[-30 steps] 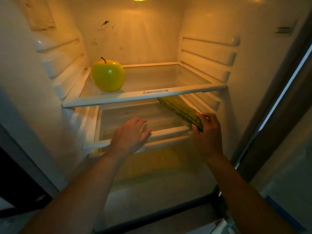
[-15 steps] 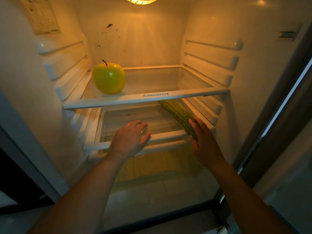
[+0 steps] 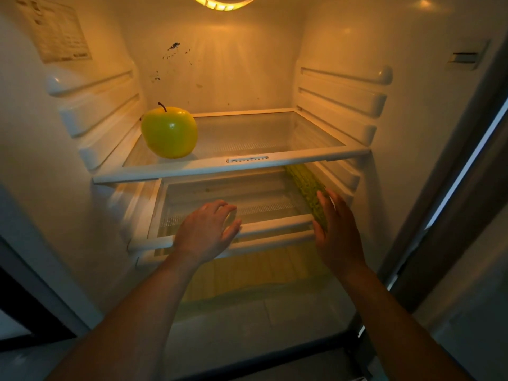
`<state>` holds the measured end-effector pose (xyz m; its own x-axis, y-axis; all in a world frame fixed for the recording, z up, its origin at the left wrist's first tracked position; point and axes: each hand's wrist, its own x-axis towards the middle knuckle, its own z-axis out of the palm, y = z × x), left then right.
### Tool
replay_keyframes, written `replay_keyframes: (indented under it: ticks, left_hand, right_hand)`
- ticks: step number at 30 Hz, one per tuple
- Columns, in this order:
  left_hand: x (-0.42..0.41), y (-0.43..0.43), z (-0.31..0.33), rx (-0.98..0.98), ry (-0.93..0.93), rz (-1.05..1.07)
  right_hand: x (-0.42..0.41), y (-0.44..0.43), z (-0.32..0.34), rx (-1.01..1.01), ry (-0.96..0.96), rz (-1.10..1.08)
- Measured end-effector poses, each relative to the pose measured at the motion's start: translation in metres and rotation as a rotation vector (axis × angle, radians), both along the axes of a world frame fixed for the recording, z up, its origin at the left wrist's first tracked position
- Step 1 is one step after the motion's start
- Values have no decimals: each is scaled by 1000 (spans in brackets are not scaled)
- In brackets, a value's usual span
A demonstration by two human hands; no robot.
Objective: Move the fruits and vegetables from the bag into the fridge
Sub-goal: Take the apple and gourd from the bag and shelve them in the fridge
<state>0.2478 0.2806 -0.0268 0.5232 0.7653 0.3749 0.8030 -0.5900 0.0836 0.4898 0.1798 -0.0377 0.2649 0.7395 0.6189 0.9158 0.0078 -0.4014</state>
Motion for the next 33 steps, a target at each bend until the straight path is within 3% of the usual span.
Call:
replay_keyframes:
  ticks: [14,23,33]
  left_hand:
    - [-1,-1,1,-7,-4,14]
    - [-9,-9,11,-101,20,-72]
    - [-48,-64,8,-63,20,-209]
  right_hand:
    - [0,6,2,-27,124,4]
    - [-40,-50,9,-123,50,-24]
    - [-81,-107,4,-192,150,-47]
